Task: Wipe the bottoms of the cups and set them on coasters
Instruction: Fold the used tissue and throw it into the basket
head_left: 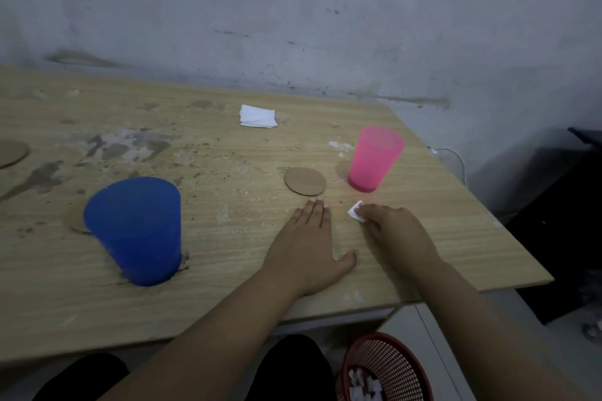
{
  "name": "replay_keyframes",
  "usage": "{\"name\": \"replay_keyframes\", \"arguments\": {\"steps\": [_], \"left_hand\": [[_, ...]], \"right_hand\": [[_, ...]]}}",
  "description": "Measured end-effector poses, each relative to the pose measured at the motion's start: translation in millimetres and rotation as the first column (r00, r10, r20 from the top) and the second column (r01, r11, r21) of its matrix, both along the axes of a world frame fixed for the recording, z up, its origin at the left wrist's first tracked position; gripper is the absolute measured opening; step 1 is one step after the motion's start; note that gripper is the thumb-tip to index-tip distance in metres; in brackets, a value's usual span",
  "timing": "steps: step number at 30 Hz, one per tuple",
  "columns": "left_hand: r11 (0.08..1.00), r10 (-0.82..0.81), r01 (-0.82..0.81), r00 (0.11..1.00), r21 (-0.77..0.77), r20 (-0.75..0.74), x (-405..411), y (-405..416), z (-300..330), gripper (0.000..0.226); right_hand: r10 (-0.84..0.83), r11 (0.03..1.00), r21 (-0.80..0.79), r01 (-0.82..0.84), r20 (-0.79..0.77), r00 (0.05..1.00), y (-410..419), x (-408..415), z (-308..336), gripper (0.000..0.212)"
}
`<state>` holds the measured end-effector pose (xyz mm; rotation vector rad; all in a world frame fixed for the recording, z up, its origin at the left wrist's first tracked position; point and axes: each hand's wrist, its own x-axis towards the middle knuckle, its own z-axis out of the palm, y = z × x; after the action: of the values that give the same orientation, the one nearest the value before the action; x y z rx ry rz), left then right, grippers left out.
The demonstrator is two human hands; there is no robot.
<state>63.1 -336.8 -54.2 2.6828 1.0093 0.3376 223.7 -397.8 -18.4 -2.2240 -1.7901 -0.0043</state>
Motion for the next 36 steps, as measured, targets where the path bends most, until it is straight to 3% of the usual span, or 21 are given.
{"name": "replay_keyframes", "arguments": {"steps": [2, 8, 14, 18, 23, 25, 29, 34, 36], "left_hand": [[1.000, -0.004, 0.005, 1.000, 0.017, -0.003, -0.5, 0.3, -0.5, 0.091], [0.997, 0.005, -0.006, 1.000, 0.071, 0.013, -0.6, -0.6, -2.8, 0.095], [0.997, 0.025, -0.027, 0.999, 0.067, 0.033, 0.8, 0.9, -2.3, 0.091], [0.998, 0.017, -0.018, 1.000, 0.066, 0.013, -0.4, 0.8, -0.9, 0.089], [0.998, 0.016, -0.017, 1.000, 0.057, 0.003, 0.3, 1.2, -1.3, 0.089], [0.999, 0.020, -0.020, 1.000, 0.048, -0.007, 0.5, 1.2, -1.5, 0.090], [0.999, 0.021, -0.021, 1.000, 0.036, -0.021, 1.2, 0.6, -0.2, 0.090], [1.000, 0.013, -0.013, 0.999, 0.005, -0.032, 0.6, -0.9, 2.8, 0.089], [1.000, 0.007, -0.007, 1.000, -0.010, -0.031, -0.2, -1.1, 5.5, 0.087]], "right_hand": [[-0.040, 0.999, 0.035, 0.041, -0.016, 0.999, 11.8, -6.6, -1.1, 0.030], [0.112, 0.983, 0.161, -0.091, -0.130, 0.985, 6.3, -25.4, -10.9, 0.023], [0.019, 0.999, 0.046, -0.021, 0.026, 0.999, -4.4, 0.5, -5.2, 0.021], [-0.065, 0.996, 0.055, 0.064, 0.028, 0.997, 22.3, -14.8, -9.3, 0.023], [0.052, 0.995, 0.086, -0.049, -0.027, 0.998, 2.3, -22.4, -8.0, 0.031], [0.073, 0.997, 0.023, -0.073, -0.020, 0.997, -12.2, -15.6, -4.9, 0.028], [0.013, 0.992, -0.124, 0.001, 0.111, 0.994, -19.9, 3.2, 4.0, 0.032], [-0.234, 0.972, -0.008, 0.235, 0.068, 0.970, 3.8, -9.9, -5.6, 0.026], [-0.239, 0.969, 0.058, 0.240, -0.019, 0.971, 7.1, -18.1, -11.8, 0.024]]}}
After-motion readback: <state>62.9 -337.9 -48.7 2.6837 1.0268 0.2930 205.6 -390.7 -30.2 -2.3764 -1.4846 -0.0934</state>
